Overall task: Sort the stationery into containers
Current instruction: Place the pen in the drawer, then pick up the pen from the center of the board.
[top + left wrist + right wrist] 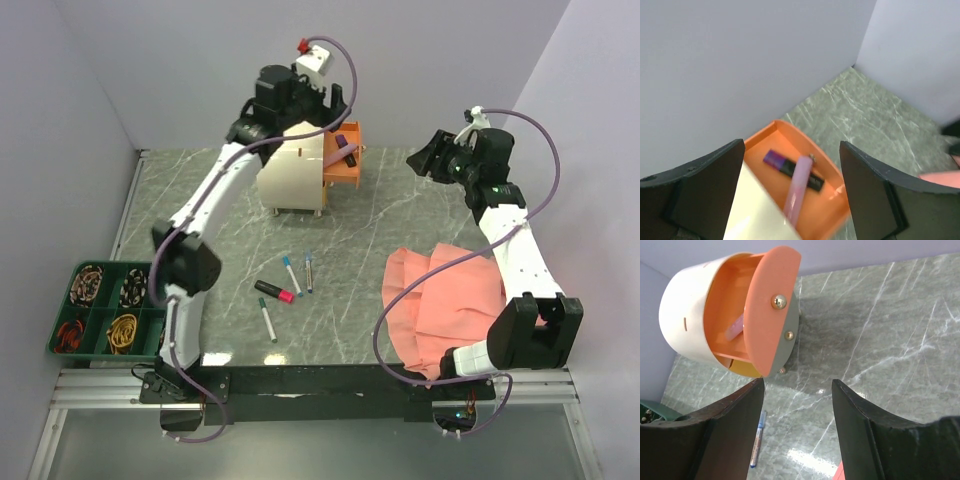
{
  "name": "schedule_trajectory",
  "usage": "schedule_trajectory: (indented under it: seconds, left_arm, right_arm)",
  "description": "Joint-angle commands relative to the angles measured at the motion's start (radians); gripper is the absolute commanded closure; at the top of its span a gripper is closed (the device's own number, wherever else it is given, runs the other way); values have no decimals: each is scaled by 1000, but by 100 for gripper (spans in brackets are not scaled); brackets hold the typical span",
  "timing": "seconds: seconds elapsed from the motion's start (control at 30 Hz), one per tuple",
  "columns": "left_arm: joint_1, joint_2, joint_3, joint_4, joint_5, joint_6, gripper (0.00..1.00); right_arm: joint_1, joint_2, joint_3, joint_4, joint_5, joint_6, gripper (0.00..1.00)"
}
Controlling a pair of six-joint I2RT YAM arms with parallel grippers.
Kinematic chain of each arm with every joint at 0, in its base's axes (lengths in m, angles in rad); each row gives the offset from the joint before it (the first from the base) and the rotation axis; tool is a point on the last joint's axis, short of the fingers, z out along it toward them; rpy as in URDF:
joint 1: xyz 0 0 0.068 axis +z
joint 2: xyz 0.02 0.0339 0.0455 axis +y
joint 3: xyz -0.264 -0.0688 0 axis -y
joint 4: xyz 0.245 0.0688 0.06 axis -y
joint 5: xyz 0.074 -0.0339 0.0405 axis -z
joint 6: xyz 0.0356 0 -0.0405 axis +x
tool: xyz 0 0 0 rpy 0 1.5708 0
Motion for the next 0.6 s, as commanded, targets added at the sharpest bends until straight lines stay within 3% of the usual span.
schedule_trajectory:
  seconds: [0.0,0.03,0.1,0.13,0.2,0.27,0.37,0.57]
  left_arm:
    - [3,-382,-225,39,20,89,17]
    - [3,-546,-458,63,67,155,17]
    - [3,-694,-666,56,126,229,16]
    - [3,-810,-818,-19,162,337,17]
    - [1,-901,-932,-132,235,419,19]
    - [-2,-996,-1058,-344,317,594,24]
    - [-11,-1072,-1222,-494,336,755,27]
    - [-17,-1103,-1431,-535,296,971,27]
  right_arm:
    - [-7,-49,-23,42,-15,-5,35]
    - [-7,-54,-28,40,-25,-12,35]
    - [-7,-69,-48,39,-35,-21,35]
    - [-7,-76,-53,37,-38,-29,35]
    - [-7,-89,-71,34,-47,-37,34]
    - [-7,-105,-83,34,-61,-46,34]
    - [-7,-123,-122,45,-82,-58,34]
    - [-7,-151,-166,51,-141,-72,34]
